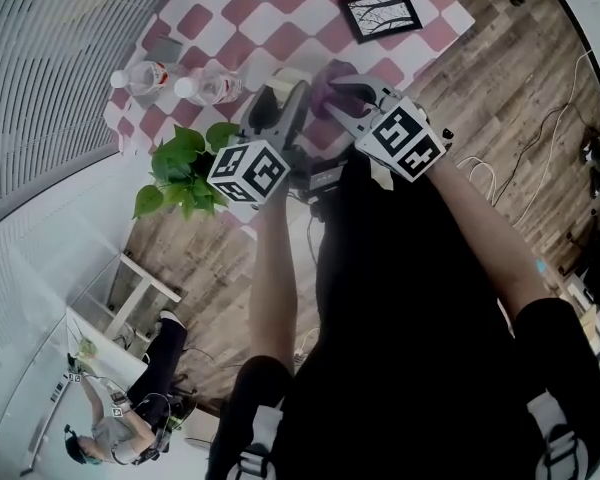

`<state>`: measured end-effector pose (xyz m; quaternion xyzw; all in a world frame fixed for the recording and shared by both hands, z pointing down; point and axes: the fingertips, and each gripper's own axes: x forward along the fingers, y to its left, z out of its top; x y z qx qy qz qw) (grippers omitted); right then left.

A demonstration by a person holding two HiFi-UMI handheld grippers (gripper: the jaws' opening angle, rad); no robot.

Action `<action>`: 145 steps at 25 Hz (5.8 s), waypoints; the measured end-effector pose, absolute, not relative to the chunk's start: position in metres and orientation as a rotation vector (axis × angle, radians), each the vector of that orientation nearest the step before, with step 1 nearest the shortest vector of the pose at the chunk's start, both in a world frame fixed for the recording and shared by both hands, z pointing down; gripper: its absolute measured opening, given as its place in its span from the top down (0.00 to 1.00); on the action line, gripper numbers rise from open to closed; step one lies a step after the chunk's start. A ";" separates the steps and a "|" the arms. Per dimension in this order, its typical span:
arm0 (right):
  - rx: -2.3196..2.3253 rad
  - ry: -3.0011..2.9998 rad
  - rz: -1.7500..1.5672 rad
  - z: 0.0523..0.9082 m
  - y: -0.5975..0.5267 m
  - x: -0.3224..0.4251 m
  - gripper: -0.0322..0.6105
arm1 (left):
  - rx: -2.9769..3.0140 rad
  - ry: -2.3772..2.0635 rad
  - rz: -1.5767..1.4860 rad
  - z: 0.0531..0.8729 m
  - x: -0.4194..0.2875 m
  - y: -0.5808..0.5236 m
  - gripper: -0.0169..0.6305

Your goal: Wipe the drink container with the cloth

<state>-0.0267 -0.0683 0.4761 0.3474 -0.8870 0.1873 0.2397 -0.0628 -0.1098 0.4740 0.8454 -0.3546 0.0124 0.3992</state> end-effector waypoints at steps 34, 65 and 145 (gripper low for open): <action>0.864 -2.223 0.660 0.574 -0.031 0.017 0.77 | 2.144 -0.896 0.101 0.480 -0.075 -0.098 0.54; 0.887 -2.521 0.553 0.461 -0.084 -0.027 0.82 | 2.424 -0.811 0.344 0.472 -0.070 -0.051 0.54; 0.842 -2.345 0.924 0.569 -0.085 0.003 0.82 | 3.009 -0.642 0.844 0.463 -0.022 0.024 0.54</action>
